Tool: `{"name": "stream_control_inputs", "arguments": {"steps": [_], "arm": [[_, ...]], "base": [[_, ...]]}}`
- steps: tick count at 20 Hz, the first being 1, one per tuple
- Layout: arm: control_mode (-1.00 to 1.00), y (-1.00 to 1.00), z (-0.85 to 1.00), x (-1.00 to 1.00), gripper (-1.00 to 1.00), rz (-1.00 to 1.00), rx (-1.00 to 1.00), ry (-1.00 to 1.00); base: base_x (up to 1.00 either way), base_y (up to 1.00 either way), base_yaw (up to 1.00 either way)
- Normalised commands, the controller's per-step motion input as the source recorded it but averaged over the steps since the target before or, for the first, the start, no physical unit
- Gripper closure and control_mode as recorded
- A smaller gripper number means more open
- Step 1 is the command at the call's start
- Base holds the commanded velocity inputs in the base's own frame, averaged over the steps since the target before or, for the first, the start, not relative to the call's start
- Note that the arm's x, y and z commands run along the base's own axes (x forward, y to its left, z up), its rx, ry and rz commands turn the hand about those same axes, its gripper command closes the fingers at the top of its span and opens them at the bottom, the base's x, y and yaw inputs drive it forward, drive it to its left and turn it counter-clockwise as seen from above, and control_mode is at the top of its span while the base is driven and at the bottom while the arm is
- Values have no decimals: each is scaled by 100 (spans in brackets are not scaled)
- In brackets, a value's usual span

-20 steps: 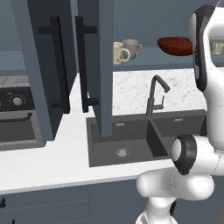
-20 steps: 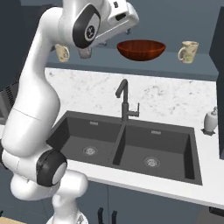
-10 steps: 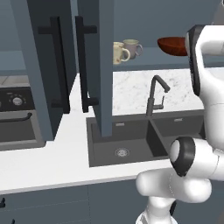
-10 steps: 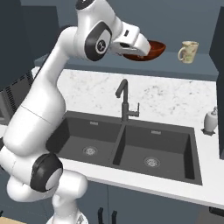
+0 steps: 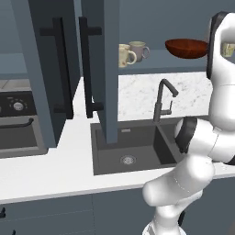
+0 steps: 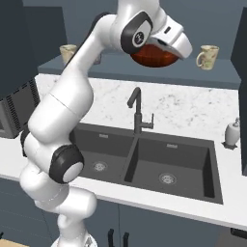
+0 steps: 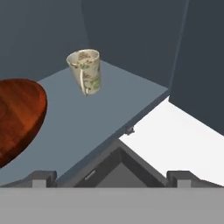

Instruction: Gather all objects into one cabinet and sort the glasses and bowls to opposite sides.

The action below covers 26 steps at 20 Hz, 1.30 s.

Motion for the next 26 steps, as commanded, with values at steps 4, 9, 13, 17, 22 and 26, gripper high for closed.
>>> {"name": "stream_control_inputs", "arguments": {"steps": [4, 9, 13, 17, 22, 26], "arm": [[-100, 0, 1, 1, -100, 0, -7, 0], [-100, -19, 0, 43, -100, 3, -14, 0], [-100, -33, -12, 44, -100, 11, -7, 0], [-100, -35, -29, 54, -100, 12, 0, -2], [-100, -36, -21, 54, -100, 5, 0, -2], [-100, -52, 0, 51, -100, 0, 0, 0]], "base": [[0, 0, 0], [0, 0, 0], [0, 0, 0], [0, 0, 0], [0, 0, 0], [0, 0, 0]]}}
